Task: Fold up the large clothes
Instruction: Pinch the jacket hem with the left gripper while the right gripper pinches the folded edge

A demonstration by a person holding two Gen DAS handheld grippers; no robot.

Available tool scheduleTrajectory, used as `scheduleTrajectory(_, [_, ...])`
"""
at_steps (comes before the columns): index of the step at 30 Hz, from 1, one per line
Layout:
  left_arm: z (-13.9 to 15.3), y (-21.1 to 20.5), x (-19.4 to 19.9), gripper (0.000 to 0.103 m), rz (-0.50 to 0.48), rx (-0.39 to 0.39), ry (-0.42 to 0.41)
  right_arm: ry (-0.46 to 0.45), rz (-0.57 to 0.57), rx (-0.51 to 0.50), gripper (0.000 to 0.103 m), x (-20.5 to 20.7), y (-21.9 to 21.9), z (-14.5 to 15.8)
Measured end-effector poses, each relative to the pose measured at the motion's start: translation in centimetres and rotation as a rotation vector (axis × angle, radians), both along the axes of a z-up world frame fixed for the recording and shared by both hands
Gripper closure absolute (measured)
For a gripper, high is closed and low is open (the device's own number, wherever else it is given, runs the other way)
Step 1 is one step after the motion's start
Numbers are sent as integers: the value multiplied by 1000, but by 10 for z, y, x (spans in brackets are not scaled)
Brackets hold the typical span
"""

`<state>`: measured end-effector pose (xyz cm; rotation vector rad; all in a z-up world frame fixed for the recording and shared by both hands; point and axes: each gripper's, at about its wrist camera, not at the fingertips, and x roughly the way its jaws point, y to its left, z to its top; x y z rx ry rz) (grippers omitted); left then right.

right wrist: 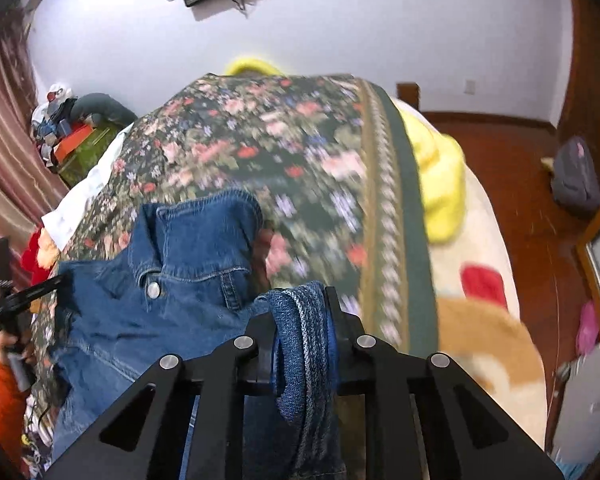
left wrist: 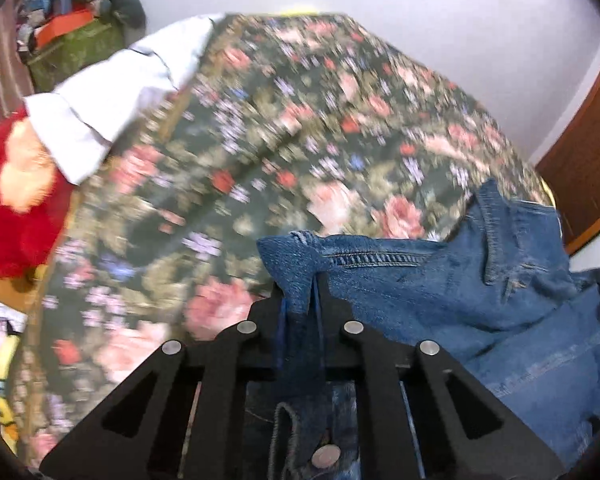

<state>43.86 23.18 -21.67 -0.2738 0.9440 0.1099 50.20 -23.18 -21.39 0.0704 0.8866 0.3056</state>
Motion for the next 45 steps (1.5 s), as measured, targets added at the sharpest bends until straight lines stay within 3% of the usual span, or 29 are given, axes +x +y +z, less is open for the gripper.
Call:
scheduleTrajectory(4, [6, 31, -13, 94, 48, 14, 6, -17, 20, -46, 88, 25, 34, -3])
scheduleTrajectory(7, [-12, 47, -18, 94, 78, 18, 53, -5, 17, -102, 88, 38, 52, -19])
scheduleTrajectory(11, [-37, 54, -17, 94, 108, 57, 101, 20, 13, -258, 85, 44, 63, -47])
scheduleTrajectory(12, [-45, 55, -15, 93, 111, 55, 115, 52, 14, -280, 82, 47, 62, -57])
scheduleTrajectory(15, [-61, 62, -12, 89, 139, 37, 140, 73, -21, -278, 58, 49, 52, -67])
scheduleTrajectory(17, [-64, 61, -14, 89, 151, 30, 122, 78, -59, -270, 33, 50, 41, -67])
scheduleTrajectory(19, [-65, 59, -15, 89, 141, 45, 120, 103, -84, -235, 28, 51, 30, -69])
scheduleTrajectory(23, [-60, 49, -17, 86, 95, 119, 162, 180, -105, -133, 28, 50, 16, -66])
scheduleTrajectory(26, [-51, 42, -25, 85, 63, 158, 177, 198, -107, -98, 28, 43, 15, -53])
scheduleTrajectory(28, [-41, 39, -33, 85, 49, 145, 182, 192, -88, -89, 28, 32, 17, -37])
scheduleTrajectory(35, [28, 22, -71, 81, 21, 131, 74, 66, -7, -67, 28, -22, 23, 41])
scheduleTrajectory(39, [74, 7, -105, 52, -5, 127, -42, -18, 40, -41, 26, -67, 24, 87])
scheduleTrajectory(41, [91, -1, -120, 48, -21, 125, -89, -40, 54, -21, 18, -85, 24, 99])
scheduleTrajectory(45, [110, -12, -152, 40, -42, 109, -130, -66, 83, 21, 15, -129, 21, 115])
